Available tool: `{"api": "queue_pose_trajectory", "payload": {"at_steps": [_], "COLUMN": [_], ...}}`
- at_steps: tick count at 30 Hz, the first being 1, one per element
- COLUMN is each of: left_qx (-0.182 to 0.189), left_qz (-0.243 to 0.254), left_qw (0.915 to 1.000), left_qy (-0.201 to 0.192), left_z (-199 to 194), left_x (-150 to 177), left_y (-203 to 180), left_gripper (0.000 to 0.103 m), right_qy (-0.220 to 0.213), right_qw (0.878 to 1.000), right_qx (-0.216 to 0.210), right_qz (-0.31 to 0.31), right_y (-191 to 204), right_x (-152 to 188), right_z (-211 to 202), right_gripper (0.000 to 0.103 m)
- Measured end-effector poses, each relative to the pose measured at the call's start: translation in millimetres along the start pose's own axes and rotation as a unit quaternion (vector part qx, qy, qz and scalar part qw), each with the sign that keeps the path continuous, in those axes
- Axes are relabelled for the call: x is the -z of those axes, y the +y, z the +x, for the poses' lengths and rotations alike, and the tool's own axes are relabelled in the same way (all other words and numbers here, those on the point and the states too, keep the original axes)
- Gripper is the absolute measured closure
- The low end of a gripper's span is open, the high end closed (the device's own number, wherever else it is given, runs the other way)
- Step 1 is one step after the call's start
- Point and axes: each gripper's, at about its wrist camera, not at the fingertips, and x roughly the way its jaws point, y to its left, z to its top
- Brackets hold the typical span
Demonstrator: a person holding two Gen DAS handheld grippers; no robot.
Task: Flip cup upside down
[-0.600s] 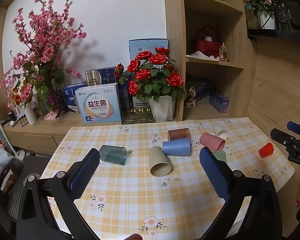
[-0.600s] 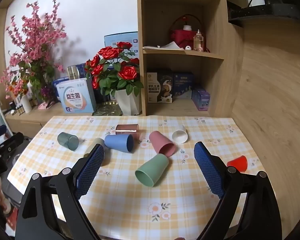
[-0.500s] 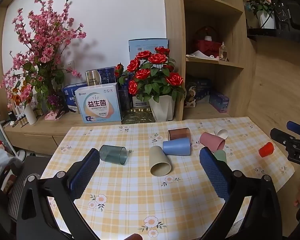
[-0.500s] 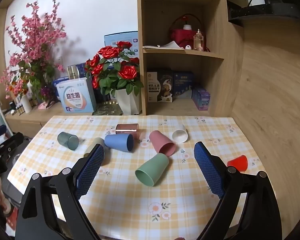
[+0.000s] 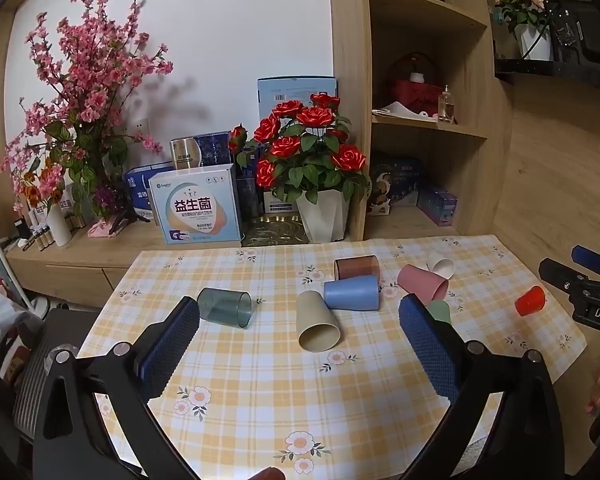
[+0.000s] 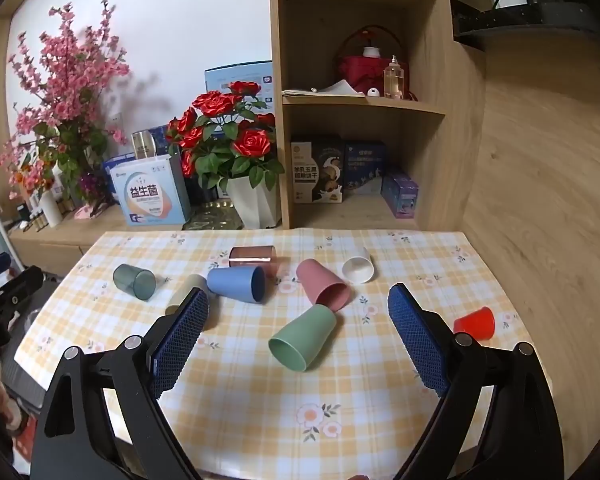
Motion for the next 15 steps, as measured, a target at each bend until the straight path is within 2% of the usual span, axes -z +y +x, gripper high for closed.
{"api": "queue_pose_trajectory", "payload": {"at_steps": [15], "left_qx": [0.004], "left_qz": [0.000], "left_qw": [1.0000], "left_qy": [0.004], "left_z": [-0.3], "left_x": [-1.0], "left_y": [2.3], "left_gripper": [0.006], "right_qy": [0.002], "right_qw": [1.000], "right_qx": [0.000], "right_qz": [0.002], "right_y": [-0.3], "right_x": [-1.8], "right_z": [0.8], "right_gripper": [0.015]}}
